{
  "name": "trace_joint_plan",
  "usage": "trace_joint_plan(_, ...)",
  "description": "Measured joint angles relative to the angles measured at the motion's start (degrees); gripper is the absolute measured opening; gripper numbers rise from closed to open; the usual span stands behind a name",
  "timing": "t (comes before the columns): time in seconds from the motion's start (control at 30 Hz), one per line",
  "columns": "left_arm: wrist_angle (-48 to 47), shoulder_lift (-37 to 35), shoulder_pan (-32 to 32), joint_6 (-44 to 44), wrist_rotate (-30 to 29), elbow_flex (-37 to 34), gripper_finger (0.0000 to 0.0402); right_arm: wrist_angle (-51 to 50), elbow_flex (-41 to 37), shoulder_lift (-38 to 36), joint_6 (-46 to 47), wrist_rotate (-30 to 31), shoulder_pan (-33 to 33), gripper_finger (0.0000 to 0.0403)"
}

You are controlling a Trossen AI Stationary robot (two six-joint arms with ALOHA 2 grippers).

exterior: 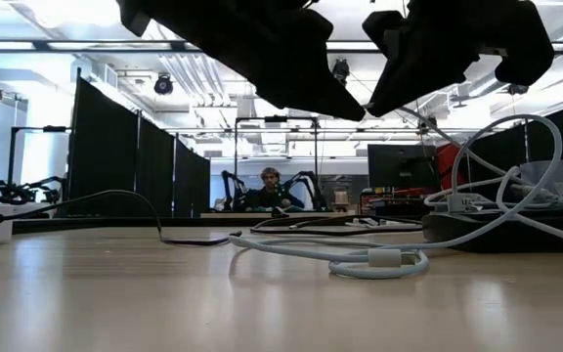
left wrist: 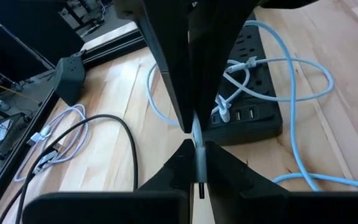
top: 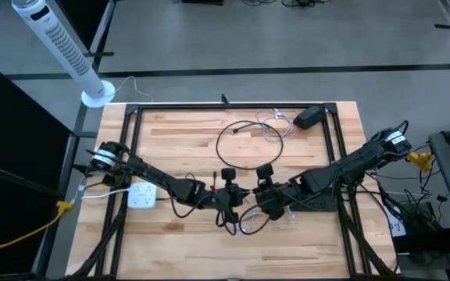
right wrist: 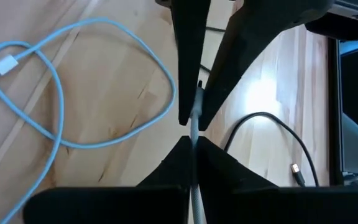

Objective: Insert USB
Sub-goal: Insert the bottom white charger cable into the charger adapter on the bottom black outlet extension

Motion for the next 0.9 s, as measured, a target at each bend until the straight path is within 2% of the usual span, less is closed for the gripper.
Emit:
trace_joint_plan(0.27, -2.63, -0.02, -0.02, -0.90, 0.01, -0.04, 0.0108, -5.63, -0.02, -1.00, 2.55, 2.63, 0.87, 0.0001)
trace_joint_plan(0.47, -2.39, -0.02, -0.01, -2.15, 0.03, -0.04, 0.0132, -5.64, -0.02, -1.34, 2.60, 3.06, 1.62, 0.0001)
trace_joint_plan(0.67, -1.01, -0.02, 0.33, -3.52, 0.03, -0.07, 0.0120, -5.56, -0.02, -1.34, 2.70, 3.10, 1.57, 0.0000)
trace_joint_plan(0.9, -0.26, -0.02, 0.33, -3.04, 0.03, -0.07, 0.0060, -5.38, -0.02, -1.34, 3.01, 3.06, 1.60, 0.0000)
